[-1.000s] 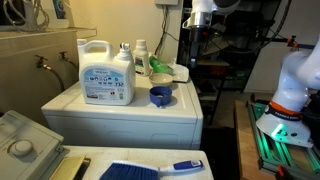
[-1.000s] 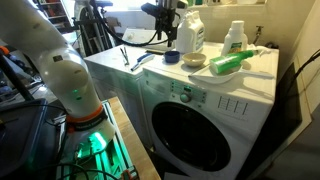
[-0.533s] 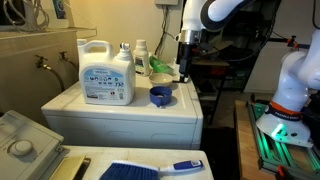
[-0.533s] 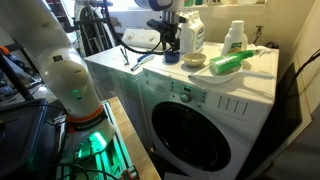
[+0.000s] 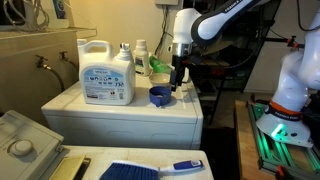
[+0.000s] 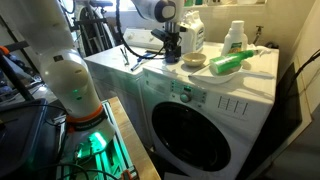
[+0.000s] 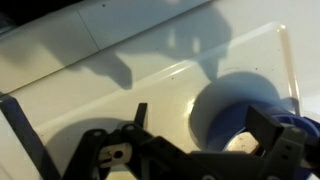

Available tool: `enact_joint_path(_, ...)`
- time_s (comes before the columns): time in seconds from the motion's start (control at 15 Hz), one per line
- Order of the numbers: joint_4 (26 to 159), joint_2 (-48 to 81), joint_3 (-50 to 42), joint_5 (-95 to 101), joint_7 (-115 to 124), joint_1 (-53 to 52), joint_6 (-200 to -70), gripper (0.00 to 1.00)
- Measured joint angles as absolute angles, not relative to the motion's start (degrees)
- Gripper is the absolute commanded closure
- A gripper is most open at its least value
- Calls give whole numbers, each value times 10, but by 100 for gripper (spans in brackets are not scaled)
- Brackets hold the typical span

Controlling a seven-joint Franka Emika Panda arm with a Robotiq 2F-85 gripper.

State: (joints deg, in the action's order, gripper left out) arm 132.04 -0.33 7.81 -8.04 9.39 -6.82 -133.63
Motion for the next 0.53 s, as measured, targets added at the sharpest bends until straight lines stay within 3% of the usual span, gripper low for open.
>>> enact_joint_path(0.53,1277,29,80,-100,121,-76,-1344,0)
